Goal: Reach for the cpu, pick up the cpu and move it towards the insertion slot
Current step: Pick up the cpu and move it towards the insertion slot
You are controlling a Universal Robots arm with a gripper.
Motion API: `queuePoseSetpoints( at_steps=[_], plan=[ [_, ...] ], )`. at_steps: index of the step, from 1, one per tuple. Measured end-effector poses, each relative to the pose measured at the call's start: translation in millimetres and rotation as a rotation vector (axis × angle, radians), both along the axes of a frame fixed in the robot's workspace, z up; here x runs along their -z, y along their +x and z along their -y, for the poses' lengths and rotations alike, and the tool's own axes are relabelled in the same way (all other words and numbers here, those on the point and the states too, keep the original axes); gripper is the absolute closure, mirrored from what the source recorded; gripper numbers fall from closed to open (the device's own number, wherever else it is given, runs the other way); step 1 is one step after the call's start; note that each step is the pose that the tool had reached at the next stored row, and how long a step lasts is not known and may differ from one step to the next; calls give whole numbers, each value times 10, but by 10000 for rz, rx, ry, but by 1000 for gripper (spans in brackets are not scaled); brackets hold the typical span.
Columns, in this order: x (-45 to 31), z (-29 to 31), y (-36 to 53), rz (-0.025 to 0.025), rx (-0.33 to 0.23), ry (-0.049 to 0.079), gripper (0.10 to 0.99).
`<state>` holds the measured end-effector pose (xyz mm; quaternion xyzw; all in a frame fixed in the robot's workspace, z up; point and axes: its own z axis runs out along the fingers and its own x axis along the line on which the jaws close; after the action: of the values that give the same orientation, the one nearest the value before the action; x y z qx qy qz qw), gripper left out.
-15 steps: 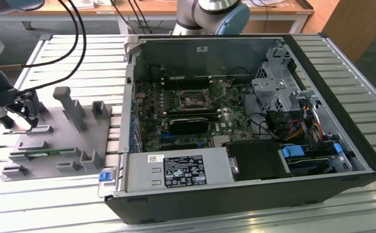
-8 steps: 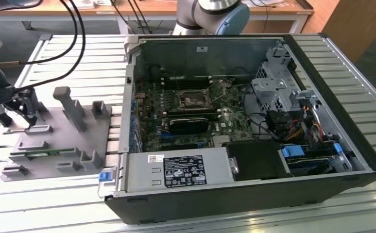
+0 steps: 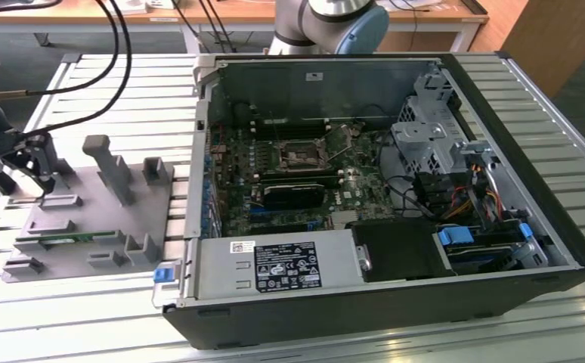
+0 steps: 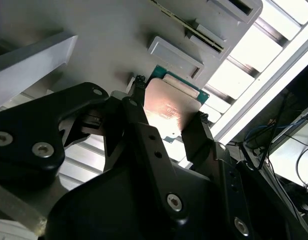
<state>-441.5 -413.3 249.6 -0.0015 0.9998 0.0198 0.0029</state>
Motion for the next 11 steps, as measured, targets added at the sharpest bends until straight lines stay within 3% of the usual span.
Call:
queuePoseSetpoints(
  at_steps=[11],
  plan=[
    [-127, -2, -1, 0, 1, -1, 545]
  ],
)
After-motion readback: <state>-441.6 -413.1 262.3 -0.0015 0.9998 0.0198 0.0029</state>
